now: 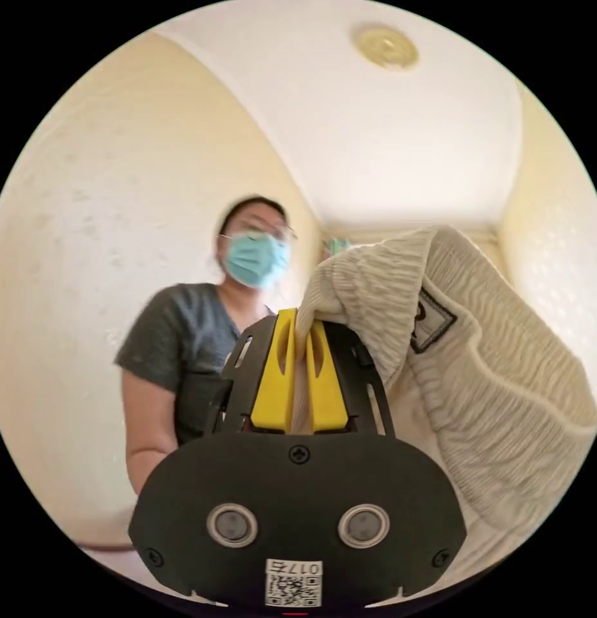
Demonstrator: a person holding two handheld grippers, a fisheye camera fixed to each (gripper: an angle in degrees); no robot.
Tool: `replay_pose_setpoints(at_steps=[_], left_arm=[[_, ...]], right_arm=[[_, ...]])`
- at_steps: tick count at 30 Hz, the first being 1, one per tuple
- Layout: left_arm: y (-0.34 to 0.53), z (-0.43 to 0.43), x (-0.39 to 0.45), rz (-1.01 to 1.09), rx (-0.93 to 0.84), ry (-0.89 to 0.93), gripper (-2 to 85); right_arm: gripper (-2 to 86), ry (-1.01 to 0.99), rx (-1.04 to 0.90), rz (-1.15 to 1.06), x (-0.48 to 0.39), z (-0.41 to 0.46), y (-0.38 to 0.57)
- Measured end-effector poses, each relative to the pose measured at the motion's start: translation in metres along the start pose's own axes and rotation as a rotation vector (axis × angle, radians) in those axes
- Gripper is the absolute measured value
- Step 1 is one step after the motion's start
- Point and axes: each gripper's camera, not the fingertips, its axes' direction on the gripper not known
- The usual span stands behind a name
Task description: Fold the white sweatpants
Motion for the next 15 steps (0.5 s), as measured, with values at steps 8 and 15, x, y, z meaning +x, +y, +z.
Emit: replay_pose_setpoints(at_steps=[8,15], left_arm=[[0.000,-0.011,-0.085,-0.193,-0.037,0.004,19.2],[0.035,-0.012,-0.133,-0.233,-0.042,0.128,13.9]], right_arm=[[0.4,0.323,-0.724,0.084,0.045,0.251,0.035],[0.7,0.300,-0.751,0.174,0.075,0.313,0.091]])
